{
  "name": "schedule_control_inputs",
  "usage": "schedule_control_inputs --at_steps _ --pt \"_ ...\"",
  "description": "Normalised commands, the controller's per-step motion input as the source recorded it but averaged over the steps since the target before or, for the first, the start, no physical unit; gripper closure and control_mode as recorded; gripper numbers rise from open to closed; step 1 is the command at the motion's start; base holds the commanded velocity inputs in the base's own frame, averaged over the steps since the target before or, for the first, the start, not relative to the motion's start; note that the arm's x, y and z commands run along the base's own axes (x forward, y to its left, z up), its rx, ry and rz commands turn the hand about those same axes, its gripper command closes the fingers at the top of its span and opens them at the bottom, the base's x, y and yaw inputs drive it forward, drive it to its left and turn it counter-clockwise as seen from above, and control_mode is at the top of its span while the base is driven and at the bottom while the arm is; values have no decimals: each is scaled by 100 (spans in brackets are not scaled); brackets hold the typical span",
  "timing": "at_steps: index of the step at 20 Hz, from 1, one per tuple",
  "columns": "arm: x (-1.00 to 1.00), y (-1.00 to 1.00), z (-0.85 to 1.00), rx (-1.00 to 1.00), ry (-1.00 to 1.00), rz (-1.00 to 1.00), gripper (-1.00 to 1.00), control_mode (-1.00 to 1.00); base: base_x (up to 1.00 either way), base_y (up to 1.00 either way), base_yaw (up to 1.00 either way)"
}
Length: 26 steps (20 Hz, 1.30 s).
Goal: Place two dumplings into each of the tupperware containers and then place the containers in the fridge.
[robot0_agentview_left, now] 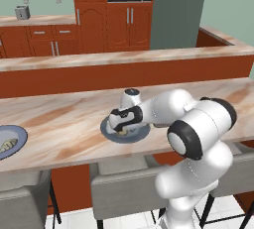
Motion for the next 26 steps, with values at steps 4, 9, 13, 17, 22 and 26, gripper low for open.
schedule_control_inputs --at_steps 4,9,13,17,22,26 --pt "33 9 -20 0 0 0 -100 -100 0 0 0" --pt "26 1 -12 0 1 0 -100 -100 0 0 0" --pt "0 0 -20 0 12 0 100 -100 0 0 0" --pt "0 0 -4 0 3 0 100 -100 0 0 0" --pt "0 -9 23 0 -1 0 100 -100 0 0 0" --pt "-24 -53 58 0 0 0 100 -100 0 0 0"
